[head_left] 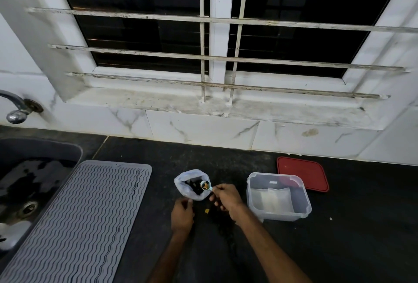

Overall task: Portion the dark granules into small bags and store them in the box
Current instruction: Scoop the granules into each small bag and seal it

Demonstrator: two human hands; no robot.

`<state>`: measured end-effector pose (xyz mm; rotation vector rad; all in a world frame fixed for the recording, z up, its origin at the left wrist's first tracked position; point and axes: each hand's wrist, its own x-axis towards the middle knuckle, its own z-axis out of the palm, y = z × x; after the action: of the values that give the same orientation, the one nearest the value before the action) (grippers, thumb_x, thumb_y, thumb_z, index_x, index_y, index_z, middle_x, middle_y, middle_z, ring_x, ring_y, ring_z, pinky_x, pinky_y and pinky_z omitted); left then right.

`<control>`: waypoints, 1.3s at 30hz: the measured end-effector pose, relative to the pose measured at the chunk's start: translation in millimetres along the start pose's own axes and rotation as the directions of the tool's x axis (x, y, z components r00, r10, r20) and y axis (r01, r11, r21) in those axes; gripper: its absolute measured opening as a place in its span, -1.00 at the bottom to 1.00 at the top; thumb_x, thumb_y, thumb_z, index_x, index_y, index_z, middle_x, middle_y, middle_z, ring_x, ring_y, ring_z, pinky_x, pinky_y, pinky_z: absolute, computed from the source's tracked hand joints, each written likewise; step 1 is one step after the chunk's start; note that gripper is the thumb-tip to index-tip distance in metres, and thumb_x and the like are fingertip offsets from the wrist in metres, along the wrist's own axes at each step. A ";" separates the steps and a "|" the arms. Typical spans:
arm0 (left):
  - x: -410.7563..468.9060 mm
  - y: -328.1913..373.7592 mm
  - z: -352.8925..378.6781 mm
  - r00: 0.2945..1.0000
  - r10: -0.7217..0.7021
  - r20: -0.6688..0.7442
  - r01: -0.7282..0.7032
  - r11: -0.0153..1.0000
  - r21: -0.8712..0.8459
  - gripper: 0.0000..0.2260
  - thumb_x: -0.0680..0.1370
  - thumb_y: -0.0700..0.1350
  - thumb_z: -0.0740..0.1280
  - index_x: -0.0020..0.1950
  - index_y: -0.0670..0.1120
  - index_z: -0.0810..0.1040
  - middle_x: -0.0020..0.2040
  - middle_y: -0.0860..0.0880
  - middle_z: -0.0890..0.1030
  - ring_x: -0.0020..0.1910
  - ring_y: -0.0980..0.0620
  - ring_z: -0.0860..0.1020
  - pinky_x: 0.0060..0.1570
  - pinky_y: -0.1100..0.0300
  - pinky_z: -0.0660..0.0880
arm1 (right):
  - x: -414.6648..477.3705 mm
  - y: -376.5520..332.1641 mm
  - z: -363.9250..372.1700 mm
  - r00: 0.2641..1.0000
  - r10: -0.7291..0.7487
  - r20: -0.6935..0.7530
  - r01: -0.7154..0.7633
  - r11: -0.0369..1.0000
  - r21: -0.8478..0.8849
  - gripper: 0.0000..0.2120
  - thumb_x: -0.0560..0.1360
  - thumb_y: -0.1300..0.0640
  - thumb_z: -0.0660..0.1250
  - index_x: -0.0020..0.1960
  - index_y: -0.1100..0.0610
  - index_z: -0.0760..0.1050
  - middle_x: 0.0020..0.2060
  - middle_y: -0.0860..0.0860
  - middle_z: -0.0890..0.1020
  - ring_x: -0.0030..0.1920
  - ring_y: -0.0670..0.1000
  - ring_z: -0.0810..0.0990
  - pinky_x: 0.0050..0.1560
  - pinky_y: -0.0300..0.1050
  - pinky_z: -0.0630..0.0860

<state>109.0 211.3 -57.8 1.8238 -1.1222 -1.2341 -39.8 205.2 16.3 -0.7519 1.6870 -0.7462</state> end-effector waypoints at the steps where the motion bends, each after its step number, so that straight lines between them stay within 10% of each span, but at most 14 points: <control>1: -4.7 -2.8 2.5 0.996 0.087 0.010 -0.088 0.991 0.105 -0.93 0.60 -0.08 0.32 -0.01 -0.07 0.53 -0.12 -0.05 0.63 -0.16 0.03 0.60 -0.16 0.10 0.55 | -0.4 0.5 -0.5 1.000 0.006 0.003 -0.006 1.000 0.016 -0.83 0.60 0.17 0.23 -0.05 0.16 0.58 -0.36 0.00 0.63 -0.50 -0.12 0.43 -0.54 -0.28 0.27; 13: -27.4 4.3 26.0 0.937 0.322 0.136 -0.348 0.818 0.458 -0.95 0.56 -0.04 0.35 -0.10 0.07 0.58 -0.04 0.09 0.57 -0.07 0.10 0.57 -0.16 0.20 0.44 | -31.7 -21.1 -30.3 0.995 -0.097 0.015 0.096 0.995 0.040 -0.83 0.63 0.17 0.20 -0.06 0.12 0.55 -0.33 0.01 0.63 -0.46 -0.11 0.44 -0.50 -0.27 0.29; 22: -71.4 64.8 44.4 0.784 0.569 0.248 -0.594 0.804 0.035 -0.95 0.49 -0.01 0.46 -0.07 0.11 0.64 -0.11 0.14 0.61 -0.12 0.22 0.60 -0.13 0.29 0.52 | -77.3 -3.6 -104.7 0.990 -0.133 -0.036 0.136 0.984 0.115 -0.85 0.63 0.15 0.23 -0.02 0.15 0.57 -0.28 0.08 0.65 -0.42 -0.09 0.47 -0.47 -0.30 0.30; 39: -73.9 68.6 57.7 0.715 0.450 0.535 -0.668 0.666 0.333 -0.72 0.45 0.13 0.46 0.15 0.19 0.63 -0.04 0.20 0.47 -0.11 0.26 0.51 -0.06 0.24 0.50 | -97.2 42.2 -130.1 0.982 -0.141 -0.127 0.145 0.989 0.019 -0.86 0.61 0.20 0.25 -0.02 0.22 0.57 -0.29 0.14 0.68 -0.46 -0.08 0.47 -0.52 -0.36 0.33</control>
<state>21.2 246.7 9.5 1.3412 -2.2518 -0.9920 -150.7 320.9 66.1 -0.8273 1.7443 -0.9325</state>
